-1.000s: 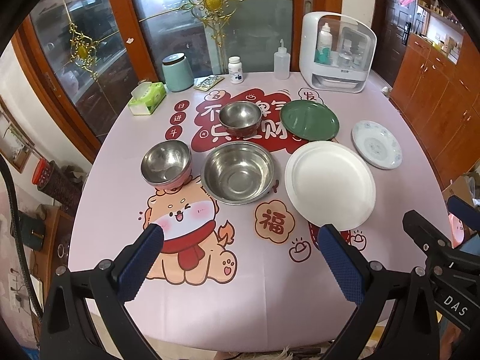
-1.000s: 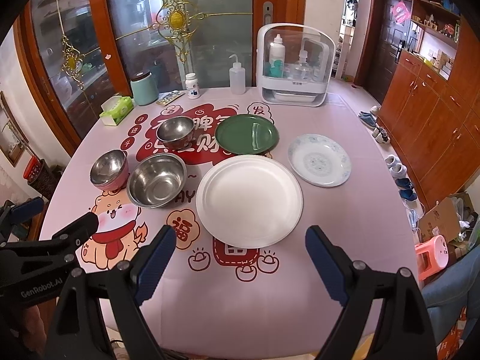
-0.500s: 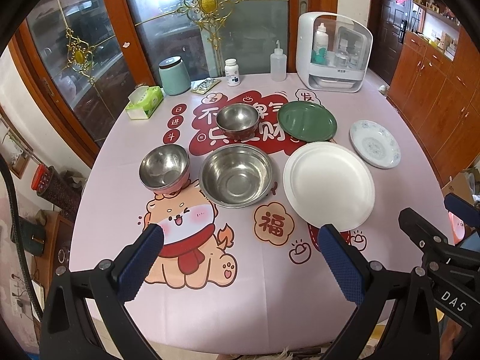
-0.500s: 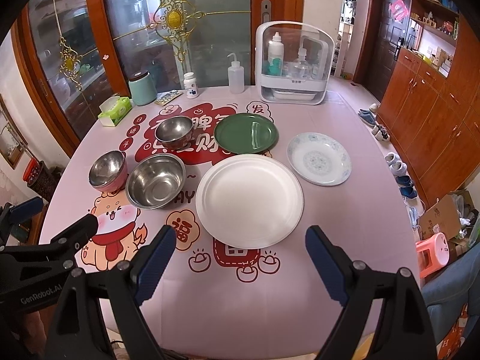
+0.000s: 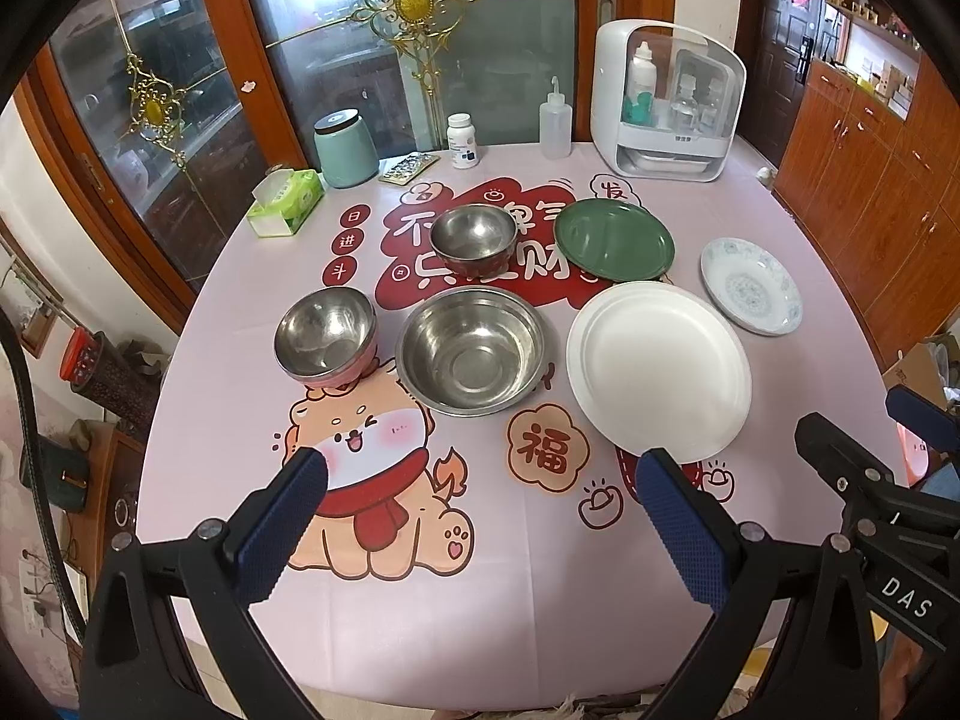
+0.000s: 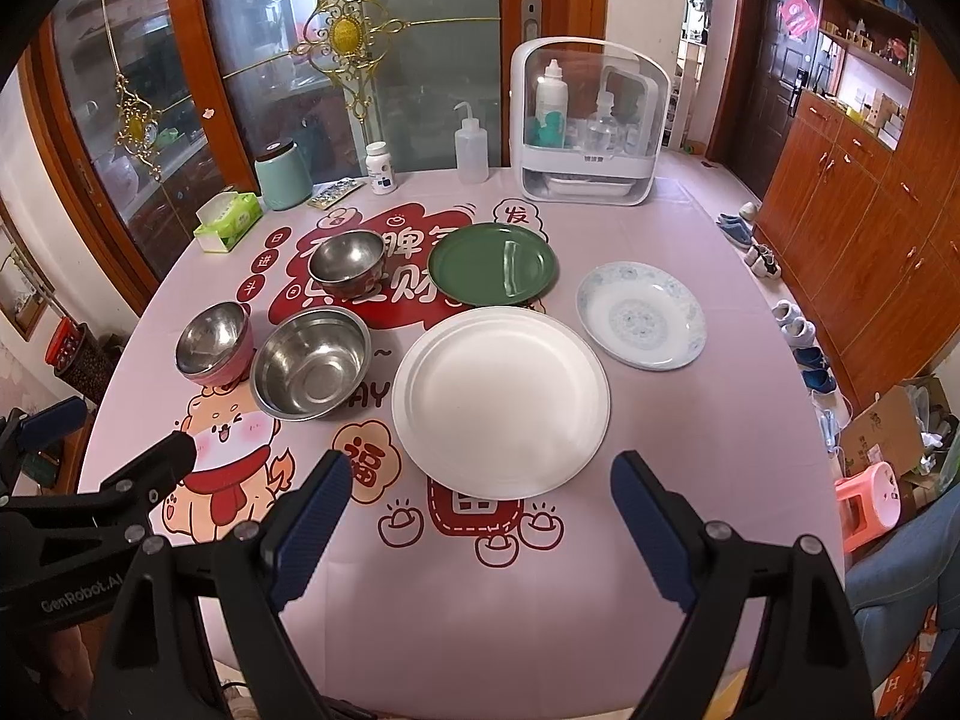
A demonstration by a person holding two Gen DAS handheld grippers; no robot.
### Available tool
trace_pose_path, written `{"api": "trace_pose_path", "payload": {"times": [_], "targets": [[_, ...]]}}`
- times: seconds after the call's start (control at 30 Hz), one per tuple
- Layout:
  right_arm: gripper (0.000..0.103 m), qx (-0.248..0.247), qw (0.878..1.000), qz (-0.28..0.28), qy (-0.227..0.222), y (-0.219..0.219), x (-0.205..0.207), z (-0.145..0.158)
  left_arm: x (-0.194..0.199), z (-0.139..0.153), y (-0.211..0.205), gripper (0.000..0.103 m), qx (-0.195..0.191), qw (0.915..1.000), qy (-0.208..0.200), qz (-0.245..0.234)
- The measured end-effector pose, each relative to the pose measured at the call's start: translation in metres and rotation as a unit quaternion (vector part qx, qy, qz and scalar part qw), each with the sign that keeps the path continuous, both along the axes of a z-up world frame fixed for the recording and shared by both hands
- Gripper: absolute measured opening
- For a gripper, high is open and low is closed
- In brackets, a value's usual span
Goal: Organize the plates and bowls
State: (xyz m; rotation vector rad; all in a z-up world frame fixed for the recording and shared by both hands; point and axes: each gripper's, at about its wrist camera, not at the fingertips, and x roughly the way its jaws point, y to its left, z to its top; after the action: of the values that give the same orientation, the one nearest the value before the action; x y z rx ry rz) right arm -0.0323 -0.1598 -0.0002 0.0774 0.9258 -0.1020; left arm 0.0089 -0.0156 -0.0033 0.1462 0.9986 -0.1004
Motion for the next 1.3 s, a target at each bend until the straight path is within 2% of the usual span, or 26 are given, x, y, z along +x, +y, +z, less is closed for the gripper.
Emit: {"api": "trace_pose_path", "payload": {"times": [0.9,1.3], "targets": [[0.089,0.001,1.0,-0.002,0.001,-0.006,0.003,-0.005,0.006,-0.008,-0.01,0.102,-0.006,0.9999,0.01,-0.006],[0.089,-0.005,1.0,-0.021,-0.001,-0.049,0.009,-0.01,0.021,-0.02,-0.031,0.102,-0.011,0.9999,0.01,0.002]]}}
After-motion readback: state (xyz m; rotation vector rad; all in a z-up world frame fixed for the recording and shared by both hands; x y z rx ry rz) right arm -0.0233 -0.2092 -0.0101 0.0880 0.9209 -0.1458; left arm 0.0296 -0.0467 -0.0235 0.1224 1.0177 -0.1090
